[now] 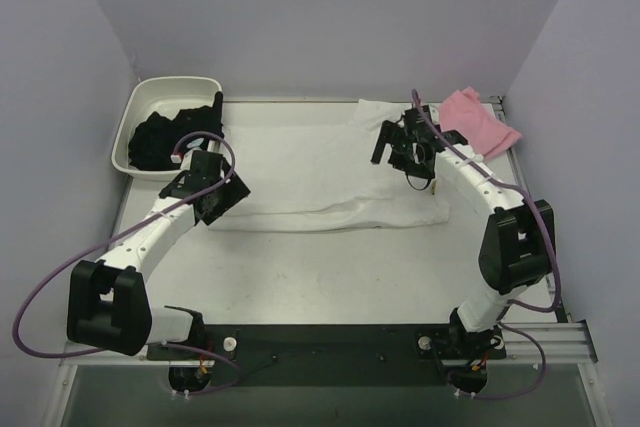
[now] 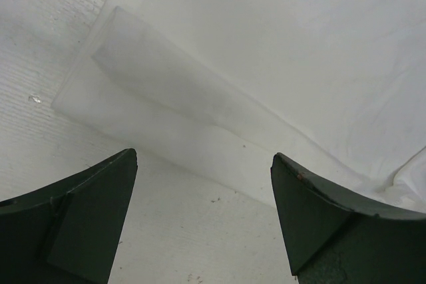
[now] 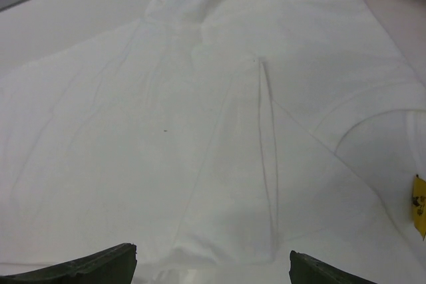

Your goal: Fold and stack the t-shirts

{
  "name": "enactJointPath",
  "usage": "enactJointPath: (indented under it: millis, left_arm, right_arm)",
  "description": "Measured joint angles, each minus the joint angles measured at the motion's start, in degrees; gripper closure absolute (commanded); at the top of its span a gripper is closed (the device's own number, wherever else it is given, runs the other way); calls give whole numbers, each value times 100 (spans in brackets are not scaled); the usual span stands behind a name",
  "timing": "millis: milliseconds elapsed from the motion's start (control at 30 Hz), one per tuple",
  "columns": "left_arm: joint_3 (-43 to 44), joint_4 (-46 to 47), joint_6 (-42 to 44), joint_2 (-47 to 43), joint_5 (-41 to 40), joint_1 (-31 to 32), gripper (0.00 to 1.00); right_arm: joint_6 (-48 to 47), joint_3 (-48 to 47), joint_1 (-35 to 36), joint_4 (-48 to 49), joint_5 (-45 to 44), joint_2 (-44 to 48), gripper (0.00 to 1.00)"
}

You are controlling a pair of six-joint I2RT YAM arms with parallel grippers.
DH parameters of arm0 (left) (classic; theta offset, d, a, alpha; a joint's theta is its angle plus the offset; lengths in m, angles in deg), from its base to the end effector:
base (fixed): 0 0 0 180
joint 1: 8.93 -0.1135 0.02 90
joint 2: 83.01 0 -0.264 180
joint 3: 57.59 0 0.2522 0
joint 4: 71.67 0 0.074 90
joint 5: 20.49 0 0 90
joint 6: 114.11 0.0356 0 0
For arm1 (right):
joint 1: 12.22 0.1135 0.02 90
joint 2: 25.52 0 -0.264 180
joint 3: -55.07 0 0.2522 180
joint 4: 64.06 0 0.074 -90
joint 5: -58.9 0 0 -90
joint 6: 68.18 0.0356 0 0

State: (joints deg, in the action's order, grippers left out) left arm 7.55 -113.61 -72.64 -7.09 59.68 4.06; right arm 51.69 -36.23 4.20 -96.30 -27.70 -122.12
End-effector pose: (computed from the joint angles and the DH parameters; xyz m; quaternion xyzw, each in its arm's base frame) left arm 0.2641 -0.0547 0.2356 -0.3142 0.8907 -0.0931 0.3152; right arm 0.3719 0.1118 0.2857 0.0920 0.8920 0.1981 0.3958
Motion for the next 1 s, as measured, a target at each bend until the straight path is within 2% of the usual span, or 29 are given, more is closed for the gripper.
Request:
enactJointPath:
  millis: [133,333,433,500,533,567,700,1000]
  left_arm:
    - [-79,20,-24,7,-2,131,9]
    - [-90,20,-33,7,-50,205,9]
    - [-90,17,-33,7,-85,208,9]
    - [-90,17,-33,7,-101,208,9]
    - [-90,17,-33,7,-114,208,9]
    - [-90,17,-33,7,-120,208,9]
    - [-90,17,-31,9,-153,208,9]
    - [-90,17,-28,101,-175,208,9]
  right_arm:
    - [55,654,48,173,4,-11,4]
    - [201,1147,24,400,59,-319,21]
    - [267,1152,13,544,98,-446,45]
    - [323,1156,13,634,118,-479,55]
    - [354,1156,13,673,131,-490,64]
    - [356,1156,13,713,144,-501,67]
    - [428,1156,13,782,164,-549,70]
    - [420,1178,13,798,85,-540,64]
